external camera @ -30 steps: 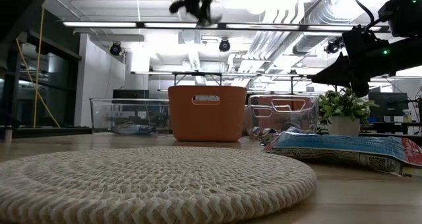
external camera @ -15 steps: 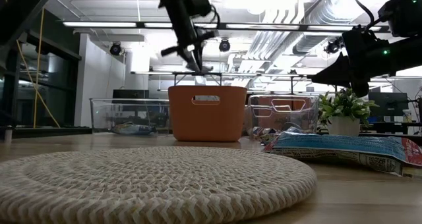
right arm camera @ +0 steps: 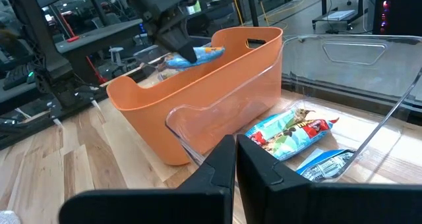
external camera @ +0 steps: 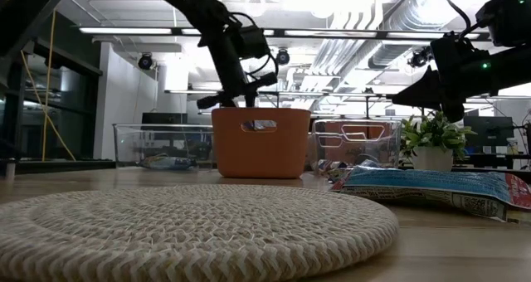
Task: Pick and place Granola Bars by type
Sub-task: Put the yellow granola bar into the orange bin, then put the red granola bar into the right transparent bin
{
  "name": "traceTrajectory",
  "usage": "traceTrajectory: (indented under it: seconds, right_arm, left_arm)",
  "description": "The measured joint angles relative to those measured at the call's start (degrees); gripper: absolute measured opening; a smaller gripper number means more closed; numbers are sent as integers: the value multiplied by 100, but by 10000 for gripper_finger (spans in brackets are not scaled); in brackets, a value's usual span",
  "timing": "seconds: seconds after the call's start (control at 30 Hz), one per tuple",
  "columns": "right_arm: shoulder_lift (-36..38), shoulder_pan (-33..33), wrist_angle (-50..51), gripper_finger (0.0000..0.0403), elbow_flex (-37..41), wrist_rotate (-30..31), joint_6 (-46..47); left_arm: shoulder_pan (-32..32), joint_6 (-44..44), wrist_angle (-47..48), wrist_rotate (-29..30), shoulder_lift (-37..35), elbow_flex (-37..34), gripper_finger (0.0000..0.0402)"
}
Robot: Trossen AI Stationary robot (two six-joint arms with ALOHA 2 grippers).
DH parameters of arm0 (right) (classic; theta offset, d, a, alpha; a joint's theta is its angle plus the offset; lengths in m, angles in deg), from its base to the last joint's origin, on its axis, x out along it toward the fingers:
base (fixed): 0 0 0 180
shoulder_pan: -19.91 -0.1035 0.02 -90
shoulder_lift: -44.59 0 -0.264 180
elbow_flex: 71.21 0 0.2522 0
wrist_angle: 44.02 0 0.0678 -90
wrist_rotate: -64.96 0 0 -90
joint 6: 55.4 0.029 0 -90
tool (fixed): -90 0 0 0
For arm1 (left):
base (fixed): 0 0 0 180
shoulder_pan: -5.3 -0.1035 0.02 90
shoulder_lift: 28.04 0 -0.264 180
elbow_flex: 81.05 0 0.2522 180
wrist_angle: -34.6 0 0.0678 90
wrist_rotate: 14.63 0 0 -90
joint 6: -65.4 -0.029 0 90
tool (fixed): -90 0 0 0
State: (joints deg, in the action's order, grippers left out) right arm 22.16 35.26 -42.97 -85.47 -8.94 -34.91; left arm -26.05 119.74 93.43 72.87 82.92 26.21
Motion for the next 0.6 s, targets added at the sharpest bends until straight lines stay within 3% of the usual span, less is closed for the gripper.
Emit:
traceTrajectory:
  seconds: [0.3,0.6]
  right_arm:
    - [1,1,0,0,-1,0,0]
    - [0,0,-2,0,0,0,0]
  left_arm:
    - [104,-162,-380,4,-7,2,75]
    - [141,-528,-525,-122,-7,2,198]
